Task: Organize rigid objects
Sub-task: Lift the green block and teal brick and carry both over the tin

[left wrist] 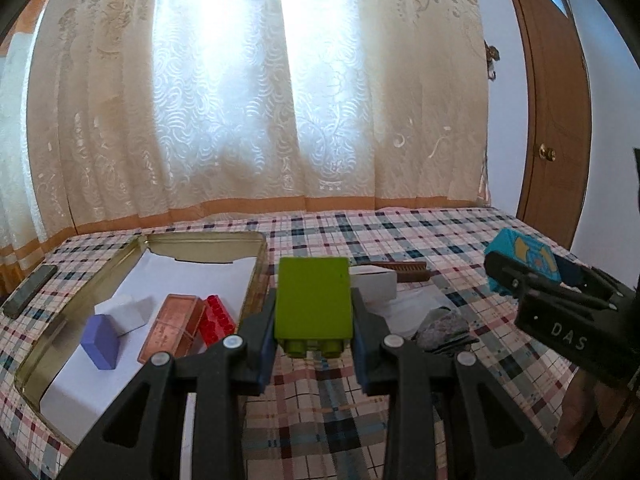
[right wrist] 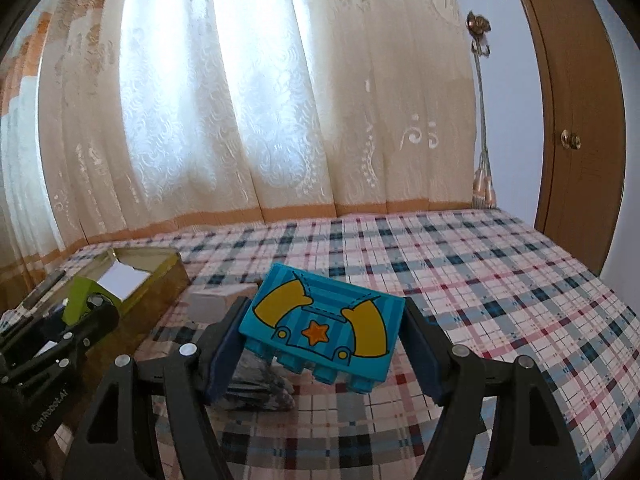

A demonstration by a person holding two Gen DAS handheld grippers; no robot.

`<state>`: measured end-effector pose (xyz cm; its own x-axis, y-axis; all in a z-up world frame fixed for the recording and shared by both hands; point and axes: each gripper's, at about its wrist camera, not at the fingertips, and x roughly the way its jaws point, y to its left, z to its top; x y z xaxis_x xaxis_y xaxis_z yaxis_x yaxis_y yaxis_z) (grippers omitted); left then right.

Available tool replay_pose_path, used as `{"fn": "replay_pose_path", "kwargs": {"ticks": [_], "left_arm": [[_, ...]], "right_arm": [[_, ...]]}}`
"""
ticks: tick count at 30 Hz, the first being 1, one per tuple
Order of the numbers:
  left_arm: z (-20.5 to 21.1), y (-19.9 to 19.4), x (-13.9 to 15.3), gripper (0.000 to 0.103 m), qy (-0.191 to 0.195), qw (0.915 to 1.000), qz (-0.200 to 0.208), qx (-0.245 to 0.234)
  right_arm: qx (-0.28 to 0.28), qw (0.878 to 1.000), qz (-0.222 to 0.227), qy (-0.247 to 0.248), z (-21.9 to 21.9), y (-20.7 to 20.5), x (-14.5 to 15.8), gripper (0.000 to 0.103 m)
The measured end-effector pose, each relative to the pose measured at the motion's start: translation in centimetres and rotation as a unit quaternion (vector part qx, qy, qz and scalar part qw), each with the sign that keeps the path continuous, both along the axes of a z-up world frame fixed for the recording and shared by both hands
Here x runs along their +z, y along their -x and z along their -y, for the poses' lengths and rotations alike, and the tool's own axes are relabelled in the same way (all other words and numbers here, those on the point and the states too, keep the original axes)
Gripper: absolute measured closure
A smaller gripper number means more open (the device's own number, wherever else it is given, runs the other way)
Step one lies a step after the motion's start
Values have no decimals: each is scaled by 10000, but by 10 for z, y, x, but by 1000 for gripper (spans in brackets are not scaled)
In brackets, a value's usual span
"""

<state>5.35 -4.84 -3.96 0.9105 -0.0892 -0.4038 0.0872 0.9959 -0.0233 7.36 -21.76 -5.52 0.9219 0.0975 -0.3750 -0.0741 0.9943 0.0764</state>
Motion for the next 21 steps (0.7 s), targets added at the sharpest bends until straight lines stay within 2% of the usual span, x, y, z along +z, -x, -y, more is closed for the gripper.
{"fn": "replay_pose_path", "kwargs": {"ticks": [5,11,21], "left_arm": [[-11,5,1,73,92,9998,73,149],[-16,15,3,72,23,9994,263,207],[-28,22,6,72,95,9987,380,341]], "right_arm": [[36,9994,317,98,-11,10,5,28],[126,9982,547,216,-23,17,8,28],[246,9971,675,256,-38,23,9,28]]}}
